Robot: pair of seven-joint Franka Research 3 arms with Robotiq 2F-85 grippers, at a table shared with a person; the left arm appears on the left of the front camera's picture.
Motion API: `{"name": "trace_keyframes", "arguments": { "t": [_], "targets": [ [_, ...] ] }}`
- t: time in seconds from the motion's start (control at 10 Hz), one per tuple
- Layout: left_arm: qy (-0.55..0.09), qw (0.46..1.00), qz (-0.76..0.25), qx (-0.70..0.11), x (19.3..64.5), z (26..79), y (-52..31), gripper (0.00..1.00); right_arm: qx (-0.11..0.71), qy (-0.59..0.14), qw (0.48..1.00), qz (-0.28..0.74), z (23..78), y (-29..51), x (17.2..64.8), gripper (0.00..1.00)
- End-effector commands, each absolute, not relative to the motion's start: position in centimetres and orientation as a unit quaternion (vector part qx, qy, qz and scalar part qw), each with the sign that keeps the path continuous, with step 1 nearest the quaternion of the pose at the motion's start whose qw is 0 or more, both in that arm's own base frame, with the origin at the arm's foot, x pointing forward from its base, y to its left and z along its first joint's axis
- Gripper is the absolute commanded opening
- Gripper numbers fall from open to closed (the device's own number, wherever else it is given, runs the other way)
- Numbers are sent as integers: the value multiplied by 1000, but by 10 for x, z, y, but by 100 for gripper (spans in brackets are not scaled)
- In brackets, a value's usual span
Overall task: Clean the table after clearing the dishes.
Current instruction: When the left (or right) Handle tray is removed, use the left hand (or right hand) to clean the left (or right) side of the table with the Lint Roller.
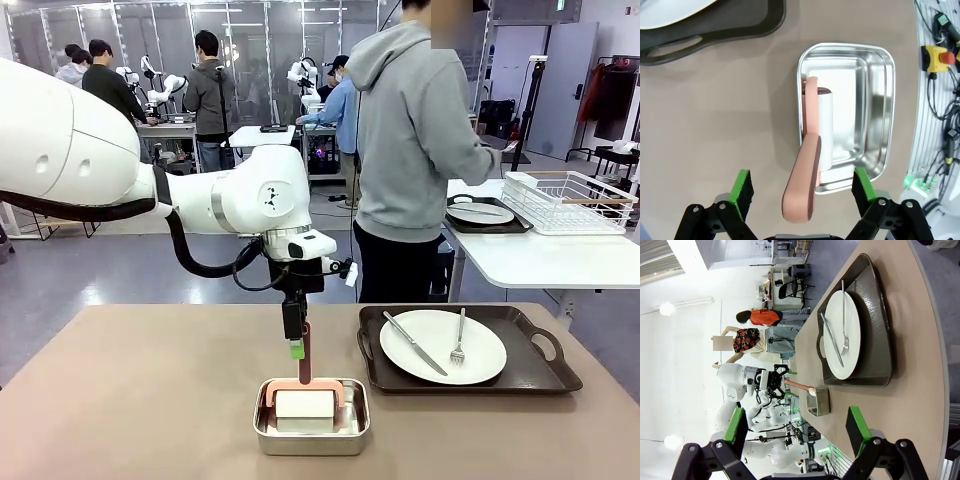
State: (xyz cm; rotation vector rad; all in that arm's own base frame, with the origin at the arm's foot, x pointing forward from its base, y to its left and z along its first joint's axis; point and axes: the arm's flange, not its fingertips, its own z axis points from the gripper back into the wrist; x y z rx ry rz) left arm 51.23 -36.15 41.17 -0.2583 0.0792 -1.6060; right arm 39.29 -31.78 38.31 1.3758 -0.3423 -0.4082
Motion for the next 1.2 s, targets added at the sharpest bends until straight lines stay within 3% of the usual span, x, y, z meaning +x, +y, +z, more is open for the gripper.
{"name": "trace_keyframes", "arguments": {
  "t": [0.0,0.3,1.1],
  "targets": [
    [54,687,-717,-106,516,415,-370,100,629,-156,738,-188,387,-317,391,100],
    [81,685,-717,-106,516,406,-375,100,629,-156,738,-188,387,-317,391,100],
    [87,687,-713,-111,516,405,-375,24,629,-156,738,-188,387,-317,391,100]
  ]
}}
